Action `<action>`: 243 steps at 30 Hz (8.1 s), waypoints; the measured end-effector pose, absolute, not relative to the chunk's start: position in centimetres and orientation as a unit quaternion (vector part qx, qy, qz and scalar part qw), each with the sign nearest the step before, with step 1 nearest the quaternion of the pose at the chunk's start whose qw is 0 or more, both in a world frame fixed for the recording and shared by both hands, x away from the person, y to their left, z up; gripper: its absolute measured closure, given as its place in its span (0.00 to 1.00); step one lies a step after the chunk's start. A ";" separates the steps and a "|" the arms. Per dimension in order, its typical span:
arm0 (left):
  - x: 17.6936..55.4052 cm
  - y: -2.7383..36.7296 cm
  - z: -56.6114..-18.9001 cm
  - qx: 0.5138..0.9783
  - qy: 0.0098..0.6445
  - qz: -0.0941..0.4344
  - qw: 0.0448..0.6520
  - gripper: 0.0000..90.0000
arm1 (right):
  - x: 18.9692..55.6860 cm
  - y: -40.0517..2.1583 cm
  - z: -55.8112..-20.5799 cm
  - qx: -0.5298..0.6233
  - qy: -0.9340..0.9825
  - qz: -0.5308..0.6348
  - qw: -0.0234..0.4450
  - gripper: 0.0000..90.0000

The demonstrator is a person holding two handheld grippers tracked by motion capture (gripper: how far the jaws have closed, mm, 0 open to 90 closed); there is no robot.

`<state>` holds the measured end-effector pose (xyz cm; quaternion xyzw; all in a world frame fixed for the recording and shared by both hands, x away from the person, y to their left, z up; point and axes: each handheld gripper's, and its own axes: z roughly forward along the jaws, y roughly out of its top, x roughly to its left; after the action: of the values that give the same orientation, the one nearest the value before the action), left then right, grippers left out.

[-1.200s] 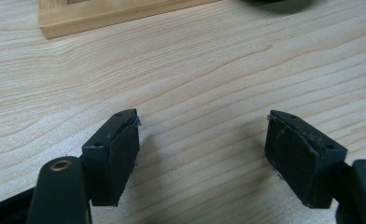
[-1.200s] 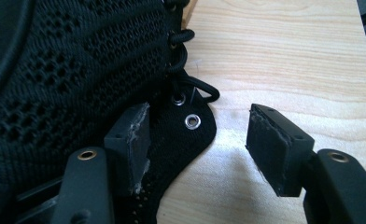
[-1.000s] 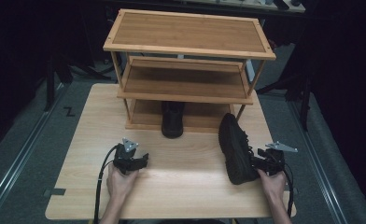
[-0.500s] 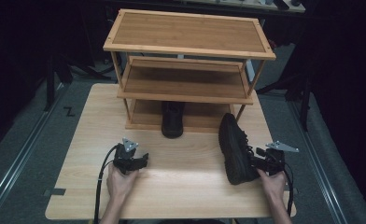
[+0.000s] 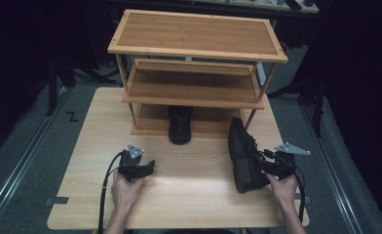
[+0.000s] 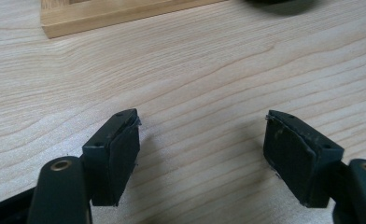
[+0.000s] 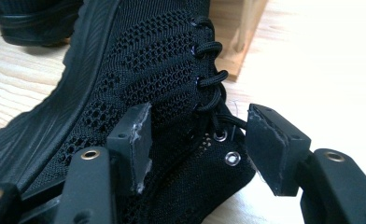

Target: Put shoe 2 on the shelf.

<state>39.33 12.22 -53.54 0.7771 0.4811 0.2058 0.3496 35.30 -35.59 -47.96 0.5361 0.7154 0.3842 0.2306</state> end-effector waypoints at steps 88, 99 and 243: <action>39.3 12.2 -53.5 0.778 0.480 0.205 0.349 0.29 | 38.7 -25.5 -47.4 0.468 0.804 0.311 0.195 0.74; 39.3 12.2 -53.5 0.777 0.481 0.206 0.348 0.29 | 39.2 -26.4 -48.0 0.474 0.801 0.330 0.157 0.94; 47.2 0.8 -46.0 0.776 0.458 0.194 0.388 0.78 | 44.7 -22.6 -46.0 0.475 0.766 0.386 0.197 0.82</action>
<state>47.16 0.79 -45.95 0.7760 0.4578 0.1944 0.3878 44.71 -22.57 -46.05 0.4748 0.7660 0.3858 0.1975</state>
